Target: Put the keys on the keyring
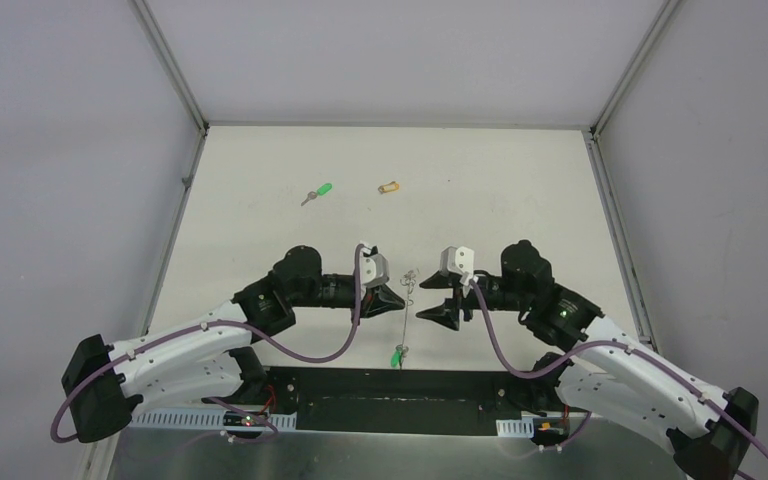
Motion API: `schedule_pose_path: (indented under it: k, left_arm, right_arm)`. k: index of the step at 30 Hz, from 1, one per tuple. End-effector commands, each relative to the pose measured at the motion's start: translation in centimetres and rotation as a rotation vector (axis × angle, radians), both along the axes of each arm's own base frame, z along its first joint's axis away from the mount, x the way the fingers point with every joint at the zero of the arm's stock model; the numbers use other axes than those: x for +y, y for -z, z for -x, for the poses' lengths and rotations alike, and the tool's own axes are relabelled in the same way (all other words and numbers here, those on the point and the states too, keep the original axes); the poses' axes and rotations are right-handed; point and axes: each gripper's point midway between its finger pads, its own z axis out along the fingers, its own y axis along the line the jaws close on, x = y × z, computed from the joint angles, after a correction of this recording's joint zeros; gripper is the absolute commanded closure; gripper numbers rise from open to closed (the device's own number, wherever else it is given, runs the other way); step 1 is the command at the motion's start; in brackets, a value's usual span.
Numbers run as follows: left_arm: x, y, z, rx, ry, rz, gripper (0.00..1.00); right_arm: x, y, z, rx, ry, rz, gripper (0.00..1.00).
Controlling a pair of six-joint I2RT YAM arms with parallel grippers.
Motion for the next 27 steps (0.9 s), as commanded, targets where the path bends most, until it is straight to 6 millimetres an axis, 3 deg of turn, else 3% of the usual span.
schedule_pose_path:
  k: [1, 6, 13, 22, 27]
  left_arm:
    - [0.0, -3.1, -0.1, -0.038, -0.022, 0.103, 1.00]
    - [0.3, -3.7, -0.2, -0.050, -0.042, 0.143, 1.00]
    - [0.6, -4.7, 0.1, -0.068, -0.042, 0.193, 1.00]
    - [0.8, -4.9, 0.1, -0.070, -0.044, 0.205, 1.00]
    - [0.8, -4.7, 0.2, -0.065, -0.040, 0.203, 1.00]
  right_arm:
    - [1.2, -2.4, 0.0, -0.027, -0.032, -0.092, 0.45]
    - [1.9, -3.7, 0.7, -0.036, -0.084, -0.178, 0.58]
    - [2.2, -3.6, 0.6, -0.035, -0.089, -0.189, 0.80]
    - [2.6, -3.6, 0.7, -0.025, -0.108, -0.191, 0.83]
    - [2.7, -3.7, 0.6, -0.019, -0.107, -0.193, 0.97]
